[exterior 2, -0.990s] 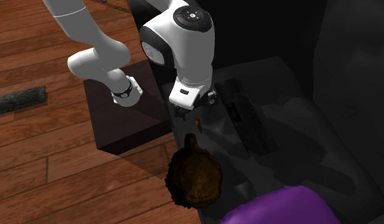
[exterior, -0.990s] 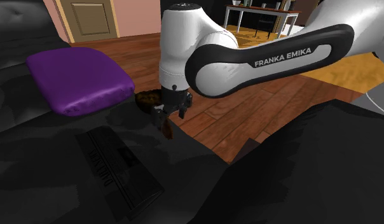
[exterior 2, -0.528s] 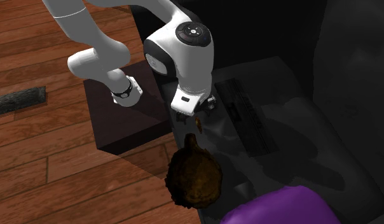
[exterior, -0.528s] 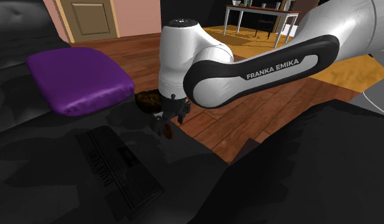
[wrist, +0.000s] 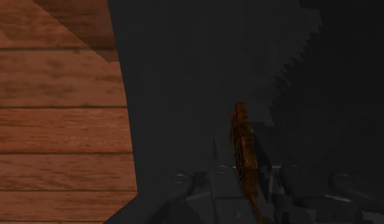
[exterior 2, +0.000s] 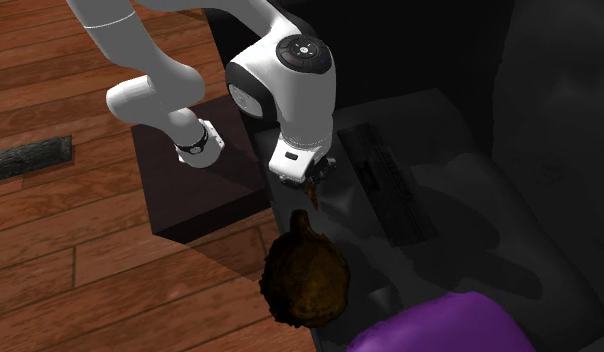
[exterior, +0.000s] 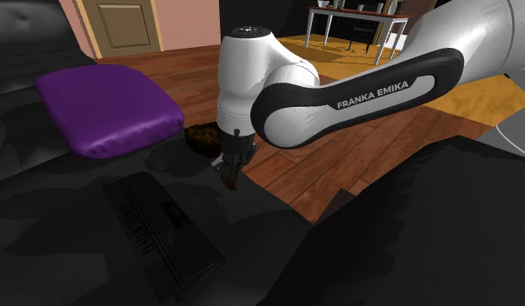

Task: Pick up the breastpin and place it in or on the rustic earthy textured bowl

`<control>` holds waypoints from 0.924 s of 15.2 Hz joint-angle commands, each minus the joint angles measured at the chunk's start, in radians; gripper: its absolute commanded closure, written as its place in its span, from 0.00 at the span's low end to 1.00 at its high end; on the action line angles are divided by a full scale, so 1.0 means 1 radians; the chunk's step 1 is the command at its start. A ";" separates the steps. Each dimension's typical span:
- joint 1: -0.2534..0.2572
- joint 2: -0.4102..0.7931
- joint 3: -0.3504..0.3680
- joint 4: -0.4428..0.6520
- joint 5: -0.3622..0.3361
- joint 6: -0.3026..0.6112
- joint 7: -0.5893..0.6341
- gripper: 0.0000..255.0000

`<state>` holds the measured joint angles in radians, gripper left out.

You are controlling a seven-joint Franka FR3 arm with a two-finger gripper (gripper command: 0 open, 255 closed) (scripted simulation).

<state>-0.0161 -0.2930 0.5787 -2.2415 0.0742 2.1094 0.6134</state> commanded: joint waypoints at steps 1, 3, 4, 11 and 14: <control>0.000 0.000 0.000 0.000 0.000 0.000 0.000 1.00; 0.000 0.000 0.000 0.000 0.000 0.000 0.000 1.00; 0.000 0.000 0.000 0.000 0.000 0.000 0.000 1.00; 0.000 -0.014 -0.009 0.042 0.005 -0.055 -0.008 1.00; 0.000 -0.022 -0.015 0.076 0.007 -0.095 -0.013 1.00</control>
<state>-0.0158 -0.3135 0.5646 -2.1786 0.0810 2.0283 0.6004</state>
